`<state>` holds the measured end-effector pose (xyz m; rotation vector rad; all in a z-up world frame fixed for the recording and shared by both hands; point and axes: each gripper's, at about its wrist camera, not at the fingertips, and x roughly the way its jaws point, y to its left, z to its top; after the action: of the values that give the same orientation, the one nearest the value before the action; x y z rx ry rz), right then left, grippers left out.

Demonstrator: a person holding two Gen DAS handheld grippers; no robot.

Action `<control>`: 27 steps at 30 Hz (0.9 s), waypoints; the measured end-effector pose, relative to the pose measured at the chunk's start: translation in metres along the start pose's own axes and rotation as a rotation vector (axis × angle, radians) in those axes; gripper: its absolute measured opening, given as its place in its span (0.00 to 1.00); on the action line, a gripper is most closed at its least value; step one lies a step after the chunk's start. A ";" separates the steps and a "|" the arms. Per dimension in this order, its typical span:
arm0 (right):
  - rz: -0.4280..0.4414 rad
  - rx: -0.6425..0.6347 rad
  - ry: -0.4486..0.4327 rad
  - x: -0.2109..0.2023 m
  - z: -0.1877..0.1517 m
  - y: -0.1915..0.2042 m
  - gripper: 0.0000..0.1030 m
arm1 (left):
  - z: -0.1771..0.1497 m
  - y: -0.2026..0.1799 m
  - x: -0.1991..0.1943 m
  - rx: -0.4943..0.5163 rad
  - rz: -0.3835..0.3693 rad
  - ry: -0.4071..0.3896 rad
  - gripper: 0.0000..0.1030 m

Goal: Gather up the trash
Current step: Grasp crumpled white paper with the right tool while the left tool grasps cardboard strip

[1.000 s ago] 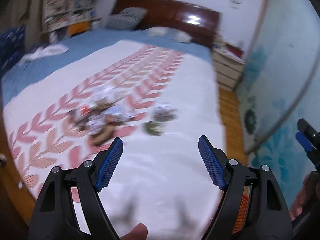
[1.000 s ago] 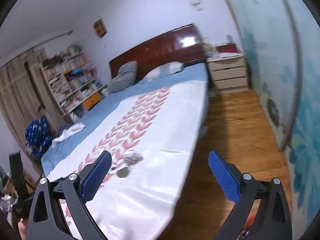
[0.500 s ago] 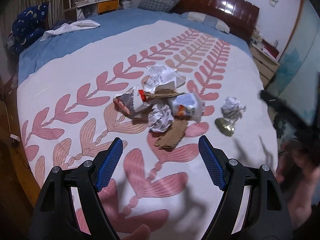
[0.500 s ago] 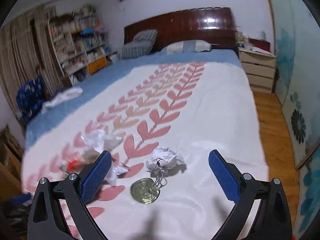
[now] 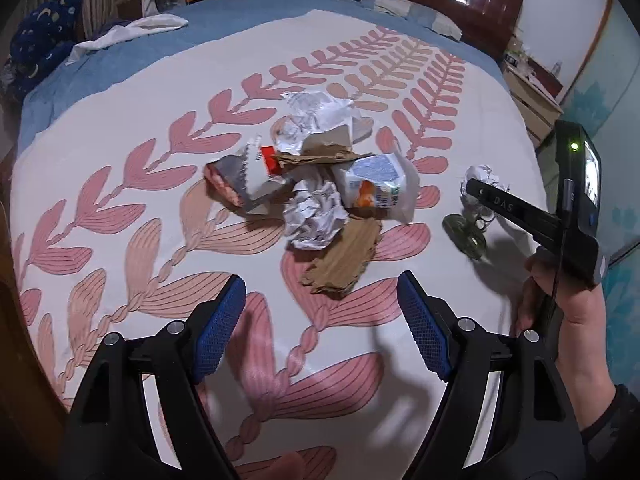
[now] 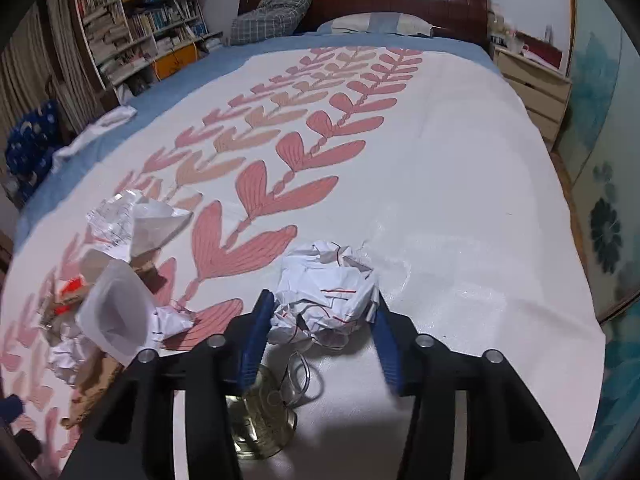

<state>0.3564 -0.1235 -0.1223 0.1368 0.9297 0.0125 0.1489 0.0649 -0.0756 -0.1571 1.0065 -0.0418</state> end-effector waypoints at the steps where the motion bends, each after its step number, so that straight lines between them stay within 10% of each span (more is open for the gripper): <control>1: 0.003 0.001 -0.008 -0.002 0.000 -0.001 0.43 | 0.001 -0.001 0.001 0.000 0.004 0.003 0.76; 22: 0.231 0.146 -0.084 -0.135 -0.017 -0.019 0.41 | 0.009 -0.034 0.055 0.118 0.101 0.026 0.76; 27: 0.237 0.151 -0.078 -0.136 -0.015 -0.023 0.41 | 0.011 -0.037 0.074 0.123 0.103 0.079 0.37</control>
<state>0.2617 -0.1541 -0.0255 0.3848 0.8320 0.1550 0.1996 0.0216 -0.1261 0.0093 1.0860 -0.0165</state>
